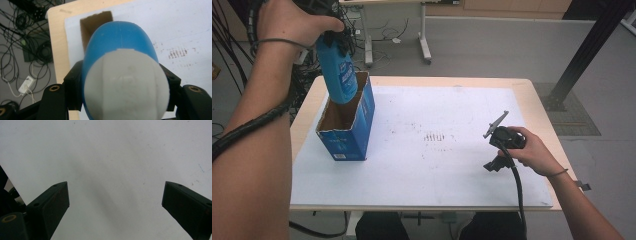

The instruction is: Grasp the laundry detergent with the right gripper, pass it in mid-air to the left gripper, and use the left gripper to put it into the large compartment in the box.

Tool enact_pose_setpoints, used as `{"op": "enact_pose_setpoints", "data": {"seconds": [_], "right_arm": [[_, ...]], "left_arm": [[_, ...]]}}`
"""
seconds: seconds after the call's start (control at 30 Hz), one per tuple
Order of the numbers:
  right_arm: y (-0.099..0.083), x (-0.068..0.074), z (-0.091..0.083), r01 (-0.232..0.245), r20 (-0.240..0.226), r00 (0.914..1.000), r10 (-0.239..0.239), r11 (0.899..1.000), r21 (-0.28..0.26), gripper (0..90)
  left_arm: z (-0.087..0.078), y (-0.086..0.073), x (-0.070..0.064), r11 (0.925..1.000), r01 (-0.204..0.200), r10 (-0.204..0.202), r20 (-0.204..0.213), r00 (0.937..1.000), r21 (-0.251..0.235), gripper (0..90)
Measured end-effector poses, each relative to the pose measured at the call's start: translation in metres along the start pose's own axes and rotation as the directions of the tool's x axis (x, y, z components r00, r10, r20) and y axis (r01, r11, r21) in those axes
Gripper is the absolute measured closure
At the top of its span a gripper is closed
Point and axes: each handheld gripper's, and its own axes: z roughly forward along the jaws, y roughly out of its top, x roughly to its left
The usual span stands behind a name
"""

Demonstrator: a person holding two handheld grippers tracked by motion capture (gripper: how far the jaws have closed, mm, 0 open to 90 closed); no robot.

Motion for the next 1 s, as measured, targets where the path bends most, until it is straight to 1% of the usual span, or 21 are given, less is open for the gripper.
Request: {"op": "enact_pose_setpoints", "data": {"seconds": [0.13, 0.17, 0.23, 0.3, 0.47, 0.5, 0.63, 0.7, 0.77, 0.87, 1.0], "right_arm": [[-0.001, 0.000, 0.000, -0.005, 0.003, 1.0000, 0.005, 1.000, 0.002, 7.5], [-0.001, -0.001, 0.000, -0.004, 0.003, 1.0000, 0.004, 1.000, 0.001, 7.5], [-0.001, 0.000, 0.000, -0.003, 0.004, 1.0000, 0.003, 1.000, -0.001, 7.5], [-0.001, 0.000, 0.000, -0.002, 0.006, 1.0000, 0.002, 1.000, -0.003, 7.5], [-0.002, 0.000, 0.002, -0.004, 0.003, 1.0000, 0.004, 1.000, -0.003, 7.5], [-0.002, 0.000, 0.002, -0.005, 0.002, 1.0000, 0.005, 1.000, -0.004, 7.4], [-0.003, 0.001, 0.002, -0.006, 0.007, 1.0000, 0.006, 1.000, -0.006, 7.4], [-0.003, 0.001, 0.002, -0.009, 0.004, 1.0000, 0.009, 1.000, -0.009, 7.2], [-0.002, 0.002, 0.002, -0.006, 0.002, 1.0000, 0.006, 1.000, -0.008, 7.2], [-0.002, 0.003, 0.002, -0.003, 0.000, 1.0000, 0.003, 1.000, -0.013, 7.2], [-0.002, 0.003, 0.003, -0.006, -0.004, 1.0000, 0.006, 1.000, -0.015, 7.2]], "left_arm": [[0.004, -0.002, 0.007, 0.9996, 0.028, -0.028, 0.006, 0.9996, -0.005, 37.7], [0.005, -0.003, 0.008, 0.9996, 0.029, -0.029, 0.007, 0.9995, -0.002, 37.7], [0.008, -0.004, 0.007, 0.9998, 0.020, -0.020, -0.001, 0.9998, 0.003, 37.7], [0.012, -0.004, 0.006, 0.9998, 0.018, -0.018, -0.007, 0.9998, 0.000, 37.7], [0.022, -0.007, 0.008, 0.9995, 0.031, -0.031, -0.008, 0.9995, 0.008, 37.7], [0.024, -0.008, 0.008, 0.9993, 0.037, -0.036, -0.011, 0.9993, 0.008, 37.7], [0.033, -0.013, 0.010, 0.9992, 0.034, -0.034, -0.029, 0.9990, 0.019, 37.7], [0.039, -0.016, 0.012, 0.9987, 0.050, -0.049, -0.026, 0.9985, 0.014, 37.7], [0.044, -0.018, 0.014, 0.9980, 0.059, -0.058, -0.021, 0.9981, 0.023, 37.7], [0.054, -0.023, 0.018, 0.9973, 0.067, -0.067, -0.011, 0.9977, 0.031, 37.7], [0.065, -0.027, 0.021, 0.9964, 0.080, -0.081, 0.007, 0.9967, 0.026, 37.7]]}}
